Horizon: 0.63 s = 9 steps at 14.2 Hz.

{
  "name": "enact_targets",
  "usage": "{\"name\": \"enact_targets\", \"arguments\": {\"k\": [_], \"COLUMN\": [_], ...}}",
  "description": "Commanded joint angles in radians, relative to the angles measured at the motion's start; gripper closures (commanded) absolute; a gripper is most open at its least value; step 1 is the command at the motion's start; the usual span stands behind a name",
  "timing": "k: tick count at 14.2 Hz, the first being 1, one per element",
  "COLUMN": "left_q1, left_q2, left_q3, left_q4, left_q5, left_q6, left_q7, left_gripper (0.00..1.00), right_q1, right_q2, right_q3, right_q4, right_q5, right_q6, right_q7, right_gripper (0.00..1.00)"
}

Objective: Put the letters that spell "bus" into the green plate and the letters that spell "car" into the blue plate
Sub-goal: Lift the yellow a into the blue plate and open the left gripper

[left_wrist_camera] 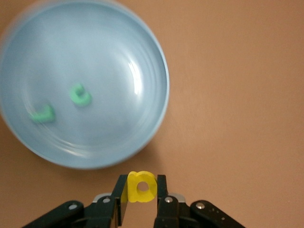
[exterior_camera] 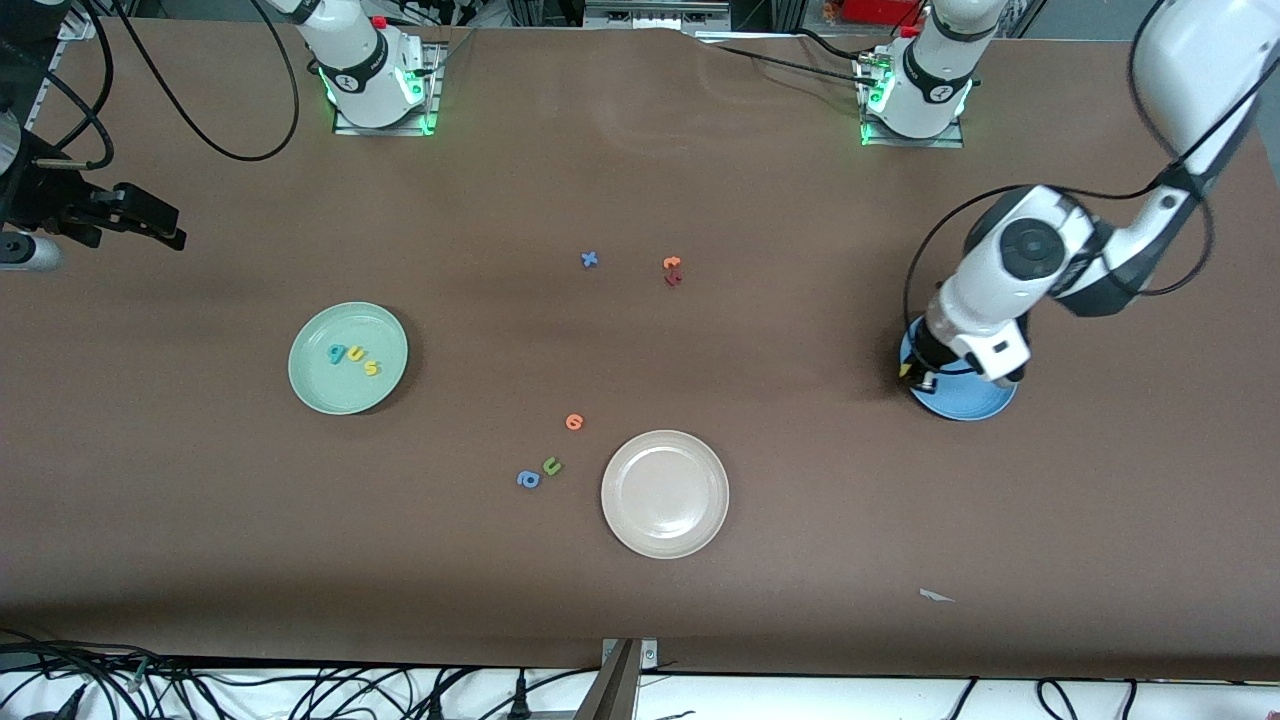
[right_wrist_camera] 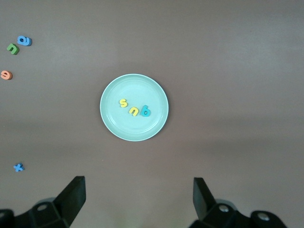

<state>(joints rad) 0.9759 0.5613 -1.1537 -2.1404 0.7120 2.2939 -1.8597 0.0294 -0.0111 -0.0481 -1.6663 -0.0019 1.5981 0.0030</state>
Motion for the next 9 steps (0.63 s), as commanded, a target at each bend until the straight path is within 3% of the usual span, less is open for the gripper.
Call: {"name": "enact_targets", "arguments": {"k": [1,4,5,7,8,9], "left_q1": [0.209,0.228,0.219,0.216,0.21,0.21], "left_q2": [-0.017,0.003,0.008,0.028,0.028,0.026], "left_q3": [-0.126,-0.078,-0.042,-0.035,-0.035,-0.034], "left_q4": [-0.023,-0.038,-0.039,-0.036,-0.032,-0.029], "left_q5": [-0.072,-0.057,-0.031,-0.01,-0.009,-0.008], "left_q6": [-0.152,-0.217,-0.215,-0.215,-0.215,-0.215], "left_q7": [0.311,0.526,0.555,0.551,0.55,0.565], "left_gripper": [1.0,1.0,1.0,1.0,0.65,0.05], "right_q1": [0.004,0.004,0.004,0.004,0.004,0.003], "right_q2": [0.006,0.006,0.006,0.006,0.005,0.006], "right_q3": [-0.003,-0.003,-0.003,-0.003,-0.003,-0.003], "right_q4": [0.02,0.02,0.02,0.02,0.02,0.019], "right_q5": [-0.004,-0.004,-0.004,-0.004,-0.004,-0.004], "right_q6": [-0.018,-0.018,-0.018,-0.018,-0.018,-0.018], "right_q7": [-0.009,-0.009,-0.009,-0.009,-0.009,-0.009], "right_gripper": [0.0,0.0,0.0,0.0,0.0,0.0]}}
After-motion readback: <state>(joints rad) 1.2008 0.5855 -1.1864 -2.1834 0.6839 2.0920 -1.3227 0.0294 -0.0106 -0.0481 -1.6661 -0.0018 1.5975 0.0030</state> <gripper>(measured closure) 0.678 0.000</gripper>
